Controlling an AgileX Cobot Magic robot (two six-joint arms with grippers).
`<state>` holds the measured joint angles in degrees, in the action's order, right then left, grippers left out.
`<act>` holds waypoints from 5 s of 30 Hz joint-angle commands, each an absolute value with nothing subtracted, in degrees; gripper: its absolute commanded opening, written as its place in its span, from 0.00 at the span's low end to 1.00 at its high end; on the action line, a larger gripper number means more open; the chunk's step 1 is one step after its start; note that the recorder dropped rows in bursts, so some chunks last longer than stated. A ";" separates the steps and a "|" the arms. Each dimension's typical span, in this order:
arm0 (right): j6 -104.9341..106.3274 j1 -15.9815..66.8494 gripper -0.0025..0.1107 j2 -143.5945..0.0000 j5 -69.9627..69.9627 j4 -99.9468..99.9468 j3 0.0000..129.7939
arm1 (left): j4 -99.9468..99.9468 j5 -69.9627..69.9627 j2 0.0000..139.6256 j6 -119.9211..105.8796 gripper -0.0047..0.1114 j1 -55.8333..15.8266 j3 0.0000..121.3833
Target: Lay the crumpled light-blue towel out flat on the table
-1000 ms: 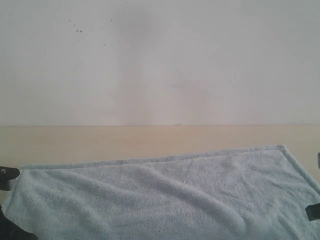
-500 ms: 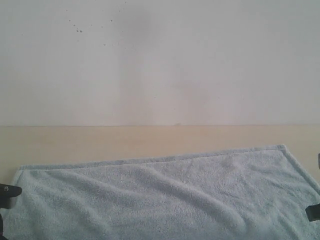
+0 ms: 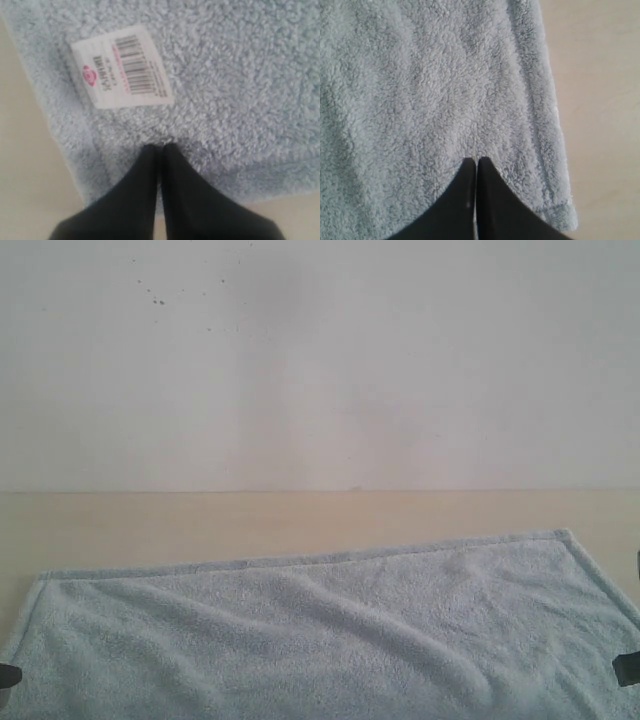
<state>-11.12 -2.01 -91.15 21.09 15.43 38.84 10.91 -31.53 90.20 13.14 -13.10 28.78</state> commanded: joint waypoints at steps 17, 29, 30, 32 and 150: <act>-11.42 -2.33 0.02 -90.50 16.54 15.36 38.65 | 13.28 -36.69 85.42 18.99 0.08 -13.20 28.04; -7.87 -1.53 0.02 -96.00 19.17 14.87 54.06 | 29.77 -31.17 84.67 19.26 0.08 -12.97 50.11; -6.90 -1.15 0.02 -97.39 19.95 14.87 55.49 | 29.89 -30.94 86.90 19.26 0.08 -12.52 51.61; -5.57 1.19 0.02 -101.63 19.83 14.74 59.96 | 29.69 -31.08 95.63 19.62 0.08 -10.83 57.05; -19.82 11.54 0.02 -19.32 12.14 1.93 22.70 | 27.34 -5.65 27.85 39.17 0.08 -8.72 20.46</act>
<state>-19.79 11.40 -19.64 12.13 1.93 22.73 27.84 -5.85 28.21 38.71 -8.44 20.58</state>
